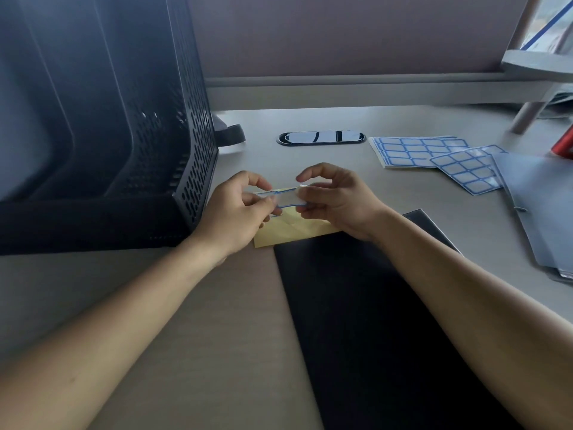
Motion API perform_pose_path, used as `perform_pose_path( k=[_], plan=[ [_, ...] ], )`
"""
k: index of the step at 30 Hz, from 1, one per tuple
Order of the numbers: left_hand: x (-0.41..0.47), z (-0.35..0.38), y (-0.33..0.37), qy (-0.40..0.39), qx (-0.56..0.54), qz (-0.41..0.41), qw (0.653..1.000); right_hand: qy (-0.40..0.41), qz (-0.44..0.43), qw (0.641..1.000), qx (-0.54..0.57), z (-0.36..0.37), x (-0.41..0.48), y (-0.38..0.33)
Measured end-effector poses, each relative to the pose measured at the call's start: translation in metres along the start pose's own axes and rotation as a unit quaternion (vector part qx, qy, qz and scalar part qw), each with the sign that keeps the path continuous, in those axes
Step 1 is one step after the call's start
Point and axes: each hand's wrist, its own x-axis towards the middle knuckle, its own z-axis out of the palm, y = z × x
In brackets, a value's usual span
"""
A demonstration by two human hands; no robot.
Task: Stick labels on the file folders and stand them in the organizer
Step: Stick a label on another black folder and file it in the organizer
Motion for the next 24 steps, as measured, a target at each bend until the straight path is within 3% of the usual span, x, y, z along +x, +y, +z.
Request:
perform_pose_path(
  k=[3,6,10,13,18,24],
  plan=[
    [-0.002,-0.001,-0.001,-0.019,0.02,0.045,0.999,0.007,-0.03,0.998,-0.051,0.002,0.001,0.002],
    [-0.004,-0.004,-0.005,-0.032,0.124,0.108,0.986,0.024,-0.063,0.99,-0.125,0.006,0.001,0.005],
    [-0.013,-0.011,-0.004,-0.042,0.302,0.148,0.941,0.077,-0.077,0.982,-0.152,0.005,0.002,-0.003],
    [-0.037,-0.009,-0.004,-0.032,0.351,0.188,0.917,0.112,-0.07,0.98,-0.148,0.004,0.0,-0.024],
    [-0.078,0.001,-0.017,-0.109,0.423,0.144,0.888,0.103,-0.12,0.981,-0.113,0.007,-0.013,-0.076],
    [-0.083,0.003,-0.023,-0.098,0.413,0.175,0.889,0.068,-0.103,0.922,-0.367,0.02,-0.038,-0.081]
  ],
)
